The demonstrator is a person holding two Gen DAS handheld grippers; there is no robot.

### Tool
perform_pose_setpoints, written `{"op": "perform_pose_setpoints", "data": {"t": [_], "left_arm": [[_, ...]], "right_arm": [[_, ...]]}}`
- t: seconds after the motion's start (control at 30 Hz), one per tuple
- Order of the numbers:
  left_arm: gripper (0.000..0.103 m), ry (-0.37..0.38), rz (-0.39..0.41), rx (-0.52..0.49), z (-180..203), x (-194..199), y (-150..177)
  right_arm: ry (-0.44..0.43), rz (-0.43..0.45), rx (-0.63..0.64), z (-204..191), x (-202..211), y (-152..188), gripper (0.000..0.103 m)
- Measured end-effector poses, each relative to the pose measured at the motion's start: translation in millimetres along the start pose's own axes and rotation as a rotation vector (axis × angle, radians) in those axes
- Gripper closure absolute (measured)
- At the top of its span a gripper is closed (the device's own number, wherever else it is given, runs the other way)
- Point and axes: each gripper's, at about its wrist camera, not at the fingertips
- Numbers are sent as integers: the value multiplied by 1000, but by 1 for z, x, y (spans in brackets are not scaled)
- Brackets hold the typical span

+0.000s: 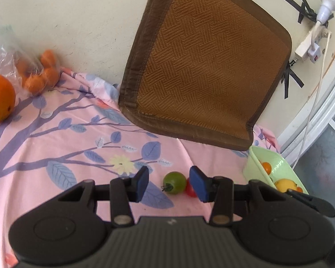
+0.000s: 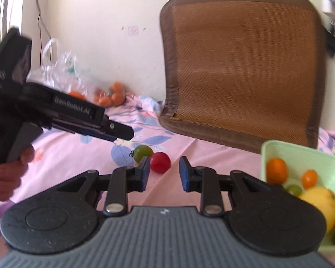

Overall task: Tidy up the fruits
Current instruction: 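Grasp the green tomato with the left gripper while the right gripper grasps the red tomato, then lower both tomatoes into the green basket and open both grippers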

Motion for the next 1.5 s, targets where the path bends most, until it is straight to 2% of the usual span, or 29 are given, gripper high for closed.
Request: {"op": "perform_pose_setpoints", "data": {"t": [0.13, 0.17, 0.23, 0.3, 0.33, 0.4, 0.43, 0.63, 0.7, 0.77, 0.83, 0.93, 1.1, 1.23, 1.37, 1.4, 1.47, 1.5], "left_arm": [[62, 3, 8, 2, -5, 1, -2], [59, -2, 10, -4, -5, 1, -2], [54, -15, 14, -24, -2, -1, -2], [53, -22, 13, -58, 3, -3, -1], [53, -26, 12, -78, 6, -4, 0], [53, -45, 10, -132, 17, -8, 3], [50, -58, 6, -157, 22, -11, 4], [49, -141, -29, -241, 46, -37, 5], [51, -121, -29, -221, 44, -39, 4], [57, -89, -31, -184, 39, -38, 3], [60, -57, -32, -149, 33, -37, 2], [60, -10, -42, -96, 22, -34, 1], [60, 20, -50, -67, 17, -32, 1], [54, 9, -43, -106, 23, -30, 3], [52, -47, -26, -161, 33, -34, 8], [55, -58, -22, -171, 36, -35, 10], [72, -116, -28, -197, 41, -41, 14], [76, -132, -38, -206, 42, -44, 16]], "right_arm": [[32, -64, 74, -9, -29, -8, 71], [35, -82, 83, -10, -35, -9, 71], [52, -97, 87, -10, -39, -9, 74], [44, -72, 64, -6, -32, -7, 76], [49, -65, 47, -4, -28, -5, 79], [59, -55, 20, -1, -19, -1, 94], [63, -51, 3, 2, -14, 2, 96], [53, -74, -8, 7, -5, 14, 92], [38, -71, -4, 7, -5, 14, 89], [19, -54, -3, 6, -5, 11, 77], [-1, -36, 14, 4, -7, 6, 71], [0, -39, 52, -1, -18, -3, 71], [2, -112, 82, -3, -42, -15, 71], [1, -101, 62, 0, -35, -12, 73], [30, -87, 3, 5, -18, 0, 74], [35, -82, -9, 6, -13, 4, 74], [37, -80, -37, 9, -4, 12, 74], [38, -76, -49, 11, 2, 16, 74]]}}
Point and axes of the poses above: each gripper's, at about its wrist camera, not at the fingertips, and x roughly against the way its jaws point, z to its right, y to its underside, and after that the axes turned 12 degrees about -z, right-handed
